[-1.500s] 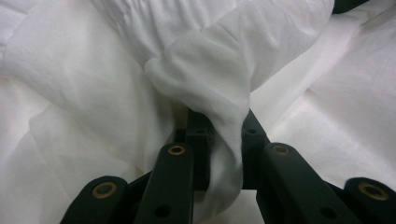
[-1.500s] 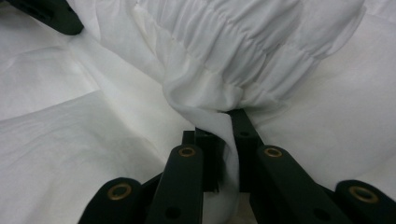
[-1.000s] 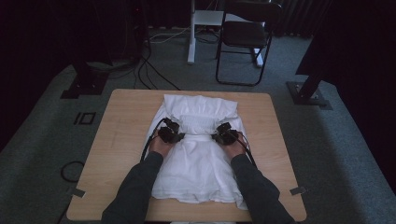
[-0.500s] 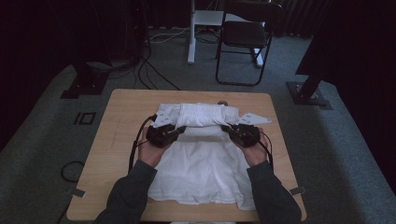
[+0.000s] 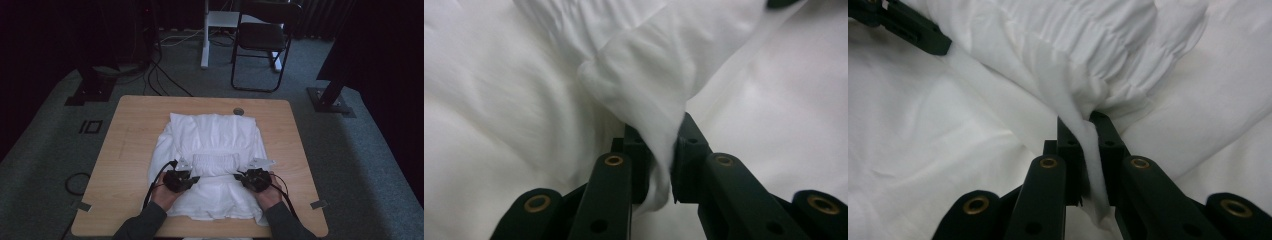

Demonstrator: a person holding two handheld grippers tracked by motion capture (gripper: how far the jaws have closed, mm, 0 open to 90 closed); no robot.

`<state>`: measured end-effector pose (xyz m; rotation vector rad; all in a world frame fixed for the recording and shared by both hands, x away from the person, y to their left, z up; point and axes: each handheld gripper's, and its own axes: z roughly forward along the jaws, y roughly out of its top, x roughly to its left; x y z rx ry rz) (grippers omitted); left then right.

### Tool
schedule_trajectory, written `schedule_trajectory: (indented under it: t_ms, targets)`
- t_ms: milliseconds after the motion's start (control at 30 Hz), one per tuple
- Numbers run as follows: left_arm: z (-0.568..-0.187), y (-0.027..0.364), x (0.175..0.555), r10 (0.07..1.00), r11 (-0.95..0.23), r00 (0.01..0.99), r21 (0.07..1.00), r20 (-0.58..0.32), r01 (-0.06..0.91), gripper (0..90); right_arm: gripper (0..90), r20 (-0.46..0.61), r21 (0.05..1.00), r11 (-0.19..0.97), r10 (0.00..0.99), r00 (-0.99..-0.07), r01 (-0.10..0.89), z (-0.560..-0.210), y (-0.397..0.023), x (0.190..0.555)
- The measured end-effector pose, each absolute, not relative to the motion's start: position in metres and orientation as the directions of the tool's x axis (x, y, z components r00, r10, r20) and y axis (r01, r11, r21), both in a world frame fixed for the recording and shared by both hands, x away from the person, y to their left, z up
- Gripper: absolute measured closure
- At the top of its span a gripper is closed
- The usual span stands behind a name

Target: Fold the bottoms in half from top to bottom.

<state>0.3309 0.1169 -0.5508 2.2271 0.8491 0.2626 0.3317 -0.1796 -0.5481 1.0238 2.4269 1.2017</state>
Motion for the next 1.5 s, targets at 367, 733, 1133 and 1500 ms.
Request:
schedule_trajectory:
  t_ms: [367,733,1133,1500]
  targets:
    - [-0.511,0.136,0.328,0.672,-0.392,0.723,0.751,-0.162,0.532,54.2,45.0,0.131,0.781,0.379,0.677,-0.724,0.497,-0.533,-0.192,0.328]
    - [-0.510,0.134,0.384,0.781,-0.351,0.609,0.709,-0.139,0.612,90.0,89.2,0.126,0.795,0.302,0.767,-0.629,0.527,-0.511,-0.204,0.369]
    - [-0.527,0.122,0.358,0.714,-0.396,0.689,0.738,-0.127,0.546,81.2,82.1,0.176,0.794,0.316,0.697,-0.695,0.519,-0.530,-0.194,0.383]
    - [-0.532,0.121,0.316,0.596,-0.478,0.797,0.754,-0.100,0.451,75.2,74.6,0.175,0.852,0.335,0.544,-0.821,0.403,-0.519,-0.203,0.334]
